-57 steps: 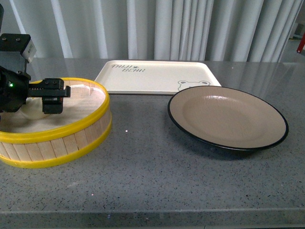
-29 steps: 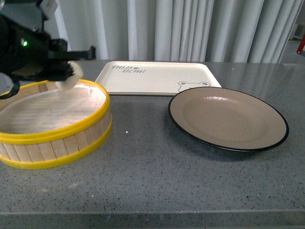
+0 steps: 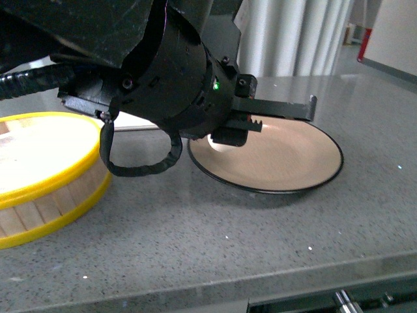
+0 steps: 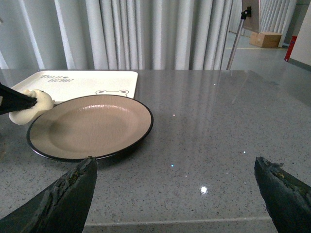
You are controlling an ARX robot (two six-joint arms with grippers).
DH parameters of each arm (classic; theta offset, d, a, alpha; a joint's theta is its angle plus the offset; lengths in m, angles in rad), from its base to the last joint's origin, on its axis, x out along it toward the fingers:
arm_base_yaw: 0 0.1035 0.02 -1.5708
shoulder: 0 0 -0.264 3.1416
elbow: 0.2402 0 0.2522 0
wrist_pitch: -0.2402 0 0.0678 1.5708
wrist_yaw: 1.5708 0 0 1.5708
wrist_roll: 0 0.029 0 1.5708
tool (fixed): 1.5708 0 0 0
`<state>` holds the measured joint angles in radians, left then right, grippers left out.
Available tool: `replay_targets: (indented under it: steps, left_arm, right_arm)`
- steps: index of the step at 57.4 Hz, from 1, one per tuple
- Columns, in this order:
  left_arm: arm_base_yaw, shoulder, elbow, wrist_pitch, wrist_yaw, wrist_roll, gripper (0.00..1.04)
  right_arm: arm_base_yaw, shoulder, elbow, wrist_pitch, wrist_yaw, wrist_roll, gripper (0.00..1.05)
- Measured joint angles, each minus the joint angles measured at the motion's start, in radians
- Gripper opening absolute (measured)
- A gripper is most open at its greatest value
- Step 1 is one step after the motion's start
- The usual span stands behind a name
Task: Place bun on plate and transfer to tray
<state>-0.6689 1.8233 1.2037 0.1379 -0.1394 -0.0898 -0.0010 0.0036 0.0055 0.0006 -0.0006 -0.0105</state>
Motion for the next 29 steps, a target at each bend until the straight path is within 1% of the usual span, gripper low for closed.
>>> replay_targets:
  steps: [4,5,8,16,24,25,26,27,29]
  left_arm:
    - [-0.019,0.064,0.071,-0.029,-0.016,-0.011,0.05]
    - [0.025,0.295,0.443,-0.115,-0.042,-0.111,1.00]
    - [0.042,0.270,0.427,-0.108,-0.050,-0.125,0.98]
    - [0.095,0.193,0.354,-0.090,-0.083,-0.145,0.98]
    - [0.110,0.183,0.341,-0.088,-0.091,-0.149,0.98]
    - [0.107,0.183,0.332,-0.070,-0.108,-0.135,0.97]
    - [0.106,0.180,0.305,-0.007,-0.159,-0.112,0.94]
    - [0.105,0.171,0.248,0.123,-0.246,-0.076,0.89]
    - [0.108,0.143,0.151,0.290,-0.329,-0.031,0.82]
  right_arm:
    - [0.000,0.000,0.000,0.000,0.000,0.000,0.96]
    - [0.000,0.000,0.000,0.000,0.000,0.000,0.96]
    - [0.000,0.000,0.000,0.000,0.000,0.000,0.96]
    - [0.000,0.000,0.000,0.000,0.000,0.000,0.96]
    - [0.000,0.000,0.000,0.000,-0.001,0.000,0.96]
    - [0.000,0.000,0.000,0.000,-0.001,0.000,0.96]
    - [0.000,0.000,0.000,0.000,-0.001,0.000,0.96]
    - [0.000,0.000,0.000,0.000,-0.001,0.000,0.96]
    - [0.000,0.000,0.000,0.000,-0.001,0.000,0.96]
